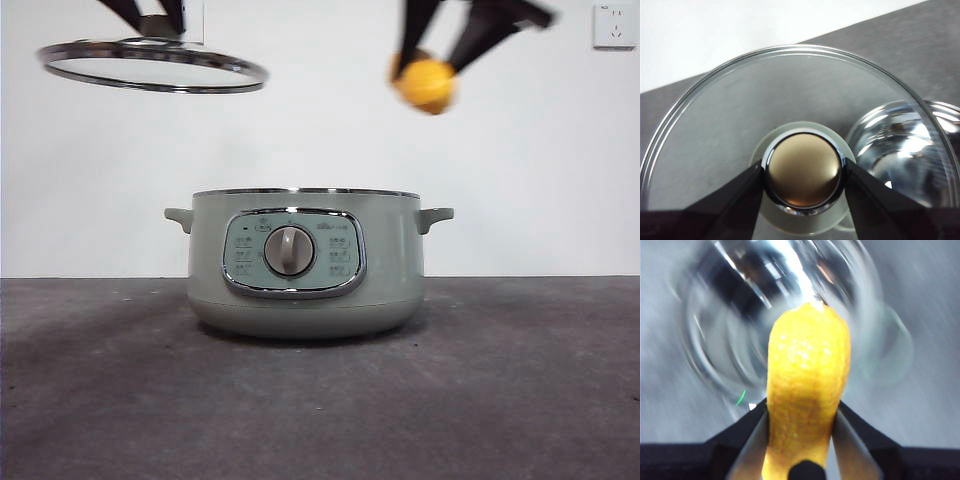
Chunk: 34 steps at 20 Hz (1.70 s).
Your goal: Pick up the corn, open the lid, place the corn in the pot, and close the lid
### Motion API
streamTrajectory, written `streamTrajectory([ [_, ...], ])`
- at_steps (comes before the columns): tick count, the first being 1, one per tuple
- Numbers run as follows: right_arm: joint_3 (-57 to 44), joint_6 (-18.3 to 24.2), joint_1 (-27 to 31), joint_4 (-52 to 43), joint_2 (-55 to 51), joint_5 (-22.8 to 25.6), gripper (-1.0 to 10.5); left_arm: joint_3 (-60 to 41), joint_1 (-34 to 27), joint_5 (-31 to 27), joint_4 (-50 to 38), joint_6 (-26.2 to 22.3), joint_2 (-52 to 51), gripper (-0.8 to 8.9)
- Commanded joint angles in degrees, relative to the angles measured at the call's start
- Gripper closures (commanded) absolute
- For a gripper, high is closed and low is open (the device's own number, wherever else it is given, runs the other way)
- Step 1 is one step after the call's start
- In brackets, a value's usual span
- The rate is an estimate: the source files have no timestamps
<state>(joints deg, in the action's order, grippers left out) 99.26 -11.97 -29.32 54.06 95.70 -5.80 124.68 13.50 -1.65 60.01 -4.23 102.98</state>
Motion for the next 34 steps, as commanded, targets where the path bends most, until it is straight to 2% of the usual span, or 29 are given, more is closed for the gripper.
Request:
streamTrajectory([
  [1, 6.8, 0.9, -1.4, -2.3, 8.2, 0.2, 9.6, 0.4, -2.1, 0.2, -1.2, -0.7, -2.4, 8.22],
  [5, 16.9, 5.0, -3.2, -6.9, 21.3, 1.0, 9.6, 0.4, -5.5, 0.2, -0.1, -0.7, -3.6, 8.22],
  [11, 23.1, 7.5, -4.4, -7.1, 33.9, 1.9, 9.6, 0.4, -8.0, 0.2, -0.1, -0.5, -5.6, 8.22],
  [20, 23.0, 7.5, -4.5, -0.1, 35.9, 2.2, 9.6, 0.4, -8.1, 0.3, -0.1, -0.8, -5.9, 8.22],
  [31, 22.9, 7.5, -5.7, -0.1, 37.7, 1.3, 9.4, 0.4, -8.1, 0.6, 1.0, -1.0, -5.9, 8.22],
  [32, 22.9, 6.9, -6.0, -0.8, 37.7, 1.3, 8.9, 0.4, -8.1, 0.6, 1.2, -0.9, -5.9, 8.22],
  [34, 22.9, 6.4, -6.0, -0.1, 37.7, 1.3, 5.5, 0.4, -8.1, 0.6, 1.9, -0.9, -5.9, 8.22],
])
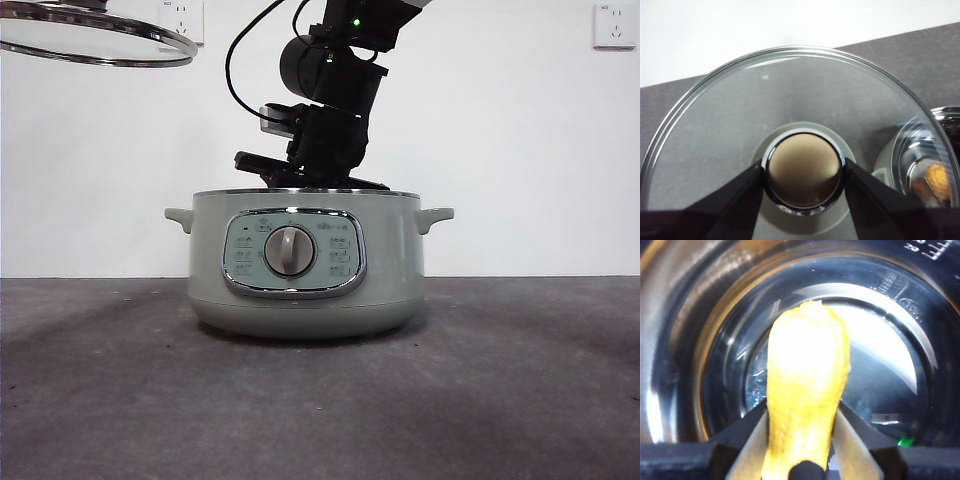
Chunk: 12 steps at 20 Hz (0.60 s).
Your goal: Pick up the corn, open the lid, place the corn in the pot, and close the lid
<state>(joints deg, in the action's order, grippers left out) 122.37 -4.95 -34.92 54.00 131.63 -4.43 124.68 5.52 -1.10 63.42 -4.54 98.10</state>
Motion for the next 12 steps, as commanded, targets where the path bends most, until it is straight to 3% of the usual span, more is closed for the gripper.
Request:
streamTrajectory([
  [1, -0.2, -1.0, -0.5, -0.5, 1.8, 0.0, 4.3, 0.4, -0.1, 0.1, -1.3, -0.6, -1.0, 8.22],
  [5, 0.0, -3.0, -1.3, -1.1, -0.8, 3.9, 4.4, 0.4, 0.1, 0.1, -1.5, -0.6, -1.0, 8.22],
  [9, 0.0, -2.9, -3.4, 2.5, -11.0, 10.7, 4.8, 0.4, 0.9, 3.0, -1.4, 0.0, -1.0, 8.22],
  [12, 0.0, -2.9, -3.7, 8.3, -20.5, 16.0, 8.7, 0.4, 3.3, 3.0, -1.4, 0.0, -1.0, 8.22],
])
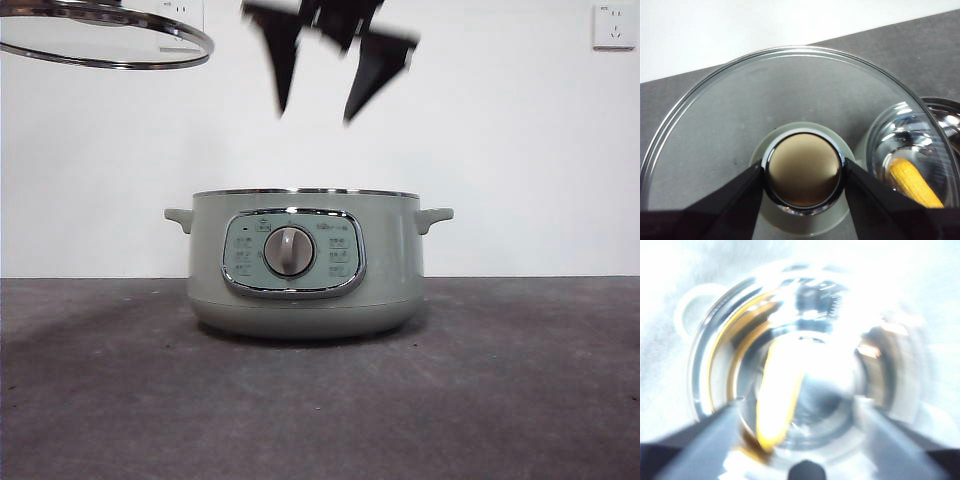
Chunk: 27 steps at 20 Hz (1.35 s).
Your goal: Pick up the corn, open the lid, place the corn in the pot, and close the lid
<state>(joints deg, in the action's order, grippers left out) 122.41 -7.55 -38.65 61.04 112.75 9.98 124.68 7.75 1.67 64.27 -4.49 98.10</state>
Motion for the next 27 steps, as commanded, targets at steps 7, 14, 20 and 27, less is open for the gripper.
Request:
streamTrajectory([
  [7, -0.4, -0.2, 0.0, 15.3, -17.8, 6.6, 9.5, 0.4, 9.6, 0.3, -2.7, 0.2, 2.8, 8.22],
  [14, -8.0, -0.7, 0.0, 17.9, -30.4, 6.6, 9.5, 0.4, 16.7, 0.2, -7.4, 0.1, 10.9, 8.22],
  [20, -32.8, -6.6, 0.0, 16.0, -48.4, 6.5, 9.5, 0.4, 20.4, 0.2, -13.1, -0.2, 17.2, 8.22],
  [27, -53.3, -14.4, 0.0, 11.4, -68.7, 6.6, 9.5, 0.4, 21.9, -1.5, -11.9, -0.3, 20.9, 8.22],
])
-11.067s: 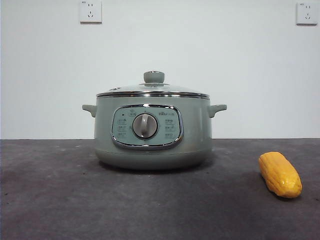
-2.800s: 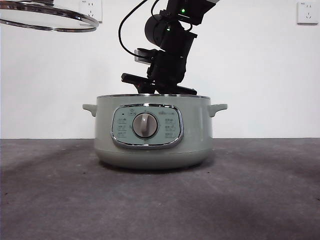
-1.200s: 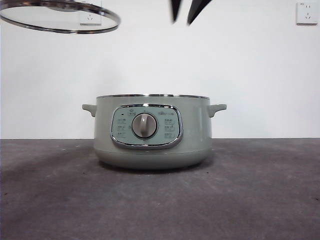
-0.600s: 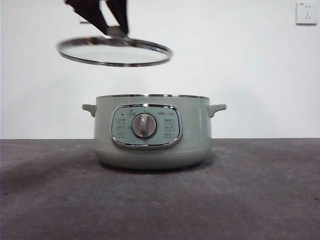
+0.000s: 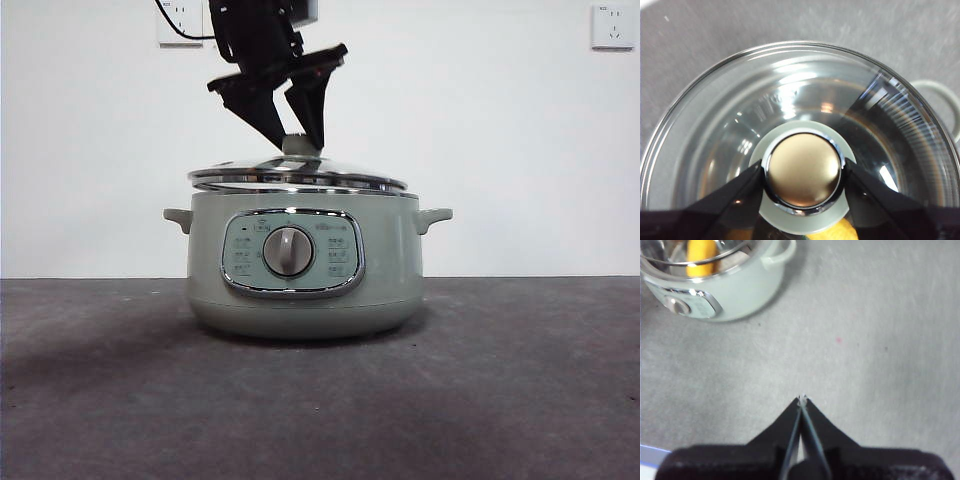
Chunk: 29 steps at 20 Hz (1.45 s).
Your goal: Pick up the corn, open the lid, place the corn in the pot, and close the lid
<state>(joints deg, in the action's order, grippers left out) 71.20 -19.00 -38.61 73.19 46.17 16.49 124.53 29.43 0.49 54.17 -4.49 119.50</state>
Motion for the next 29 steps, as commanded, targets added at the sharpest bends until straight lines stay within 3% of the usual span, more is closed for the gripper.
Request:
streamTrajectory([
  [1, -3.2, -3.8, -0.1, -0.5, -3.7, 0.0, 9.5, 0.5, 0.2, -0.2, -1.7, -0.3, -0.5, 8.22],
  [17, -4.0, -4.9, -0.1, 2.4, -7.5, 0.1, 9.5, 0.5, 2.2, -0.5, 2.4, -0.1, -0.1, 8.22],
  [29, -4.0, -4.9, -0.1, 3.3, -7.5, 0.0, 9.5, 0.5, 2.2, 1.6, 9.2, -0.2, 7.8, 8.09],
])
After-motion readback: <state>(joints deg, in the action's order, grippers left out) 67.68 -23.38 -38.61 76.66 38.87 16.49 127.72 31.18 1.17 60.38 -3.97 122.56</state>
